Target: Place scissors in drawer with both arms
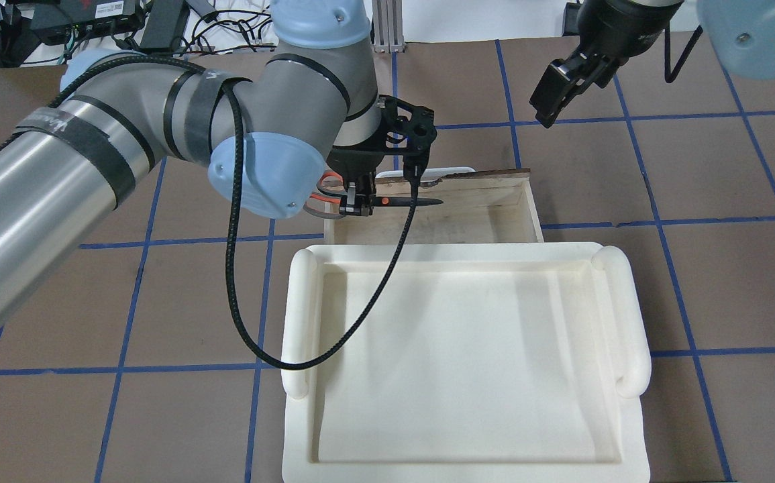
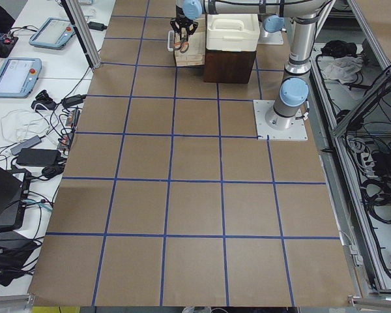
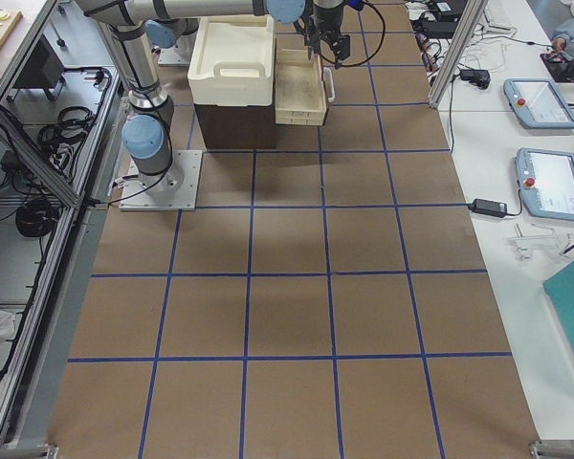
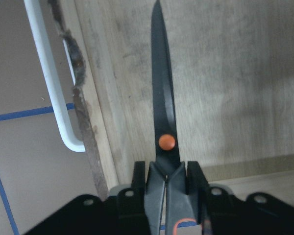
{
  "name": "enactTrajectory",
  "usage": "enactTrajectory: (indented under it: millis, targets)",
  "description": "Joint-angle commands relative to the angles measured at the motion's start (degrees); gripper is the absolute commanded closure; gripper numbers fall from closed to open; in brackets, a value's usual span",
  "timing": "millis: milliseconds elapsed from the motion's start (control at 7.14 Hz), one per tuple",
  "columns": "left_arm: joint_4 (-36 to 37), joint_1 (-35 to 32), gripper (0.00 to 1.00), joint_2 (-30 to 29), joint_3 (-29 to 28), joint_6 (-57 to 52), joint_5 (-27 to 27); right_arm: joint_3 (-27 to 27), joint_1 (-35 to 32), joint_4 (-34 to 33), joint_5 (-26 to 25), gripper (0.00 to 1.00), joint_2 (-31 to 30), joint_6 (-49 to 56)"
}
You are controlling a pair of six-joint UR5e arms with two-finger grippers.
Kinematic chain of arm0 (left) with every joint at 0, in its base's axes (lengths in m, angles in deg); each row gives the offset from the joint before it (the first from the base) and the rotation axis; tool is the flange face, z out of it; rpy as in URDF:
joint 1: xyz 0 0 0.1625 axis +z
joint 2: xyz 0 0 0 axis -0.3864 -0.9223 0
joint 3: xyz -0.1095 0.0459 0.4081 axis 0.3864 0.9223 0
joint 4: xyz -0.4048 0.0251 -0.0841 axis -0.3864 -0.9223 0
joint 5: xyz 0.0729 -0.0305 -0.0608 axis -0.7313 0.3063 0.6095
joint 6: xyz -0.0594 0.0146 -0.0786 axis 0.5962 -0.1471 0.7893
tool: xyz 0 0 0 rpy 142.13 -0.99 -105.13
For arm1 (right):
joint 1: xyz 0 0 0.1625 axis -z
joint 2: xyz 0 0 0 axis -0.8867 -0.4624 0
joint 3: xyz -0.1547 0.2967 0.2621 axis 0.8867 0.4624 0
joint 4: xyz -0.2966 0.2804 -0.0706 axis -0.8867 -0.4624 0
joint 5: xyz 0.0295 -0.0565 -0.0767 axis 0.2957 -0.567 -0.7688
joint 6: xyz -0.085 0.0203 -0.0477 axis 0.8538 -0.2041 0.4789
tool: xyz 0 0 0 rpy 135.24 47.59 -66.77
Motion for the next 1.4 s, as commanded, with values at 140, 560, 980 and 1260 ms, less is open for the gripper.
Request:
enactTrajectory:
  millis: [140, 560, 980, 1260]
  targets:
    - [0.5, -2.8, 1.0, -1.2, 0.3, 2.6, 0.7, -0.2, 1.3, 0.3, 0.1, 0.0, -0.7, -3.9]
    - [0.2, -2.8, 1.0, -2.5, 0.4, 2.6, 0.7, -1.0, 1.3, 0.3, -0.9, 0.0, -1.2, -11.3]
    - [0.9, -2.8, 0.49, -2.8, 0.4, 2.6, 0.7, -0.8, 0.9, 0.6, -5.9, 0.0, -1.5, -16.4]
    - [0.9, -2.4, 0.34, -2.5, 0.3, 2.7, 0.7, -0.7, 1.1, 0.6, -5.0, 0.0, -1.4, -18.0]
